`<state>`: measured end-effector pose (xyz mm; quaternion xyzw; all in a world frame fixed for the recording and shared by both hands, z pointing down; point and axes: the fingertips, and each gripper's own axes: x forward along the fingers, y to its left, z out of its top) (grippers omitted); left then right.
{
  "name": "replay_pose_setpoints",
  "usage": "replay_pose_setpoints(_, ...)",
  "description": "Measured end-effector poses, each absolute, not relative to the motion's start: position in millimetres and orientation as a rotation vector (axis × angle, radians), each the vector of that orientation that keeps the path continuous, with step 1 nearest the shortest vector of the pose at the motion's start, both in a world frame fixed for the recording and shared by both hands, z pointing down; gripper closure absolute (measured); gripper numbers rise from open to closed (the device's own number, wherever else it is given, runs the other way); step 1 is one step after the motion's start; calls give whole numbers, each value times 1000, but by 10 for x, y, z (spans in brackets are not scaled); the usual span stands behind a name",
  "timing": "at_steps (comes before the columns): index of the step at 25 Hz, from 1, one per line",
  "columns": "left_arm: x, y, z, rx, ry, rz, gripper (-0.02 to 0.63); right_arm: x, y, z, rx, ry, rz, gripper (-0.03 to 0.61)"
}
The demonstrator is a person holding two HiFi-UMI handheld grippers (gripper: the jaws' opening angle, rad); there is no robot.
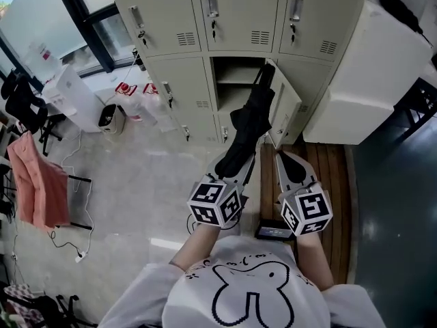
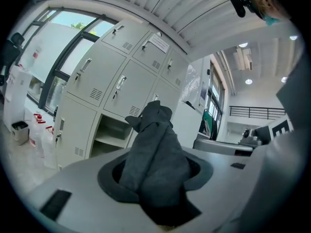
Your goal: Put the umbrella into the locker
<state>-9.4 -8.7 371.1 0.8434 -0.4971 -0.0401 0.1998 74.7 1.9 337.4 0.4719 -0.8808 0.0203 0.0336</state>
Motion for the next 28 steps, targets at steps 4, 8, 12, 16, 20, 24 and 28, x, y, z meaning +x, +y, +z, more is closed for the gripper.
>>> replay_pose_setpoints(4,-272,-336,3893,2313,-1399,-30,413,616,-230,3488,1423,-2711,107,560)
replay_pose_setpoints(8,-430,-611,4093,2245,-1413,29,413,509,-519,3607,1413,-2701,146,560)
replay_pose_setpoints(12,-571,-917,4272,2203,-1421,81,413,404,-786,3751,1398,-2675,178,560)
replay_pose_setpoints(16,-700,-1245,4419,2167,-1416,121,413,316,-1081,3835,1390,-2639,190,560)
replay_pose_setpoints(20,-830,-1572,4559,2139,-1404,146,413,210,-1420,3905,1388,-2599,192,560)
replay_pose_setpoints(24,-949,-1882,4652,2136,-1383,186,413,109,-1740,3965,1403,-2558,197,560)
replay_pose_setpoints(28,-1047,-2134,4778,2134,-1371,234,411,0,-1948,4026,1400,-2529,171,560)
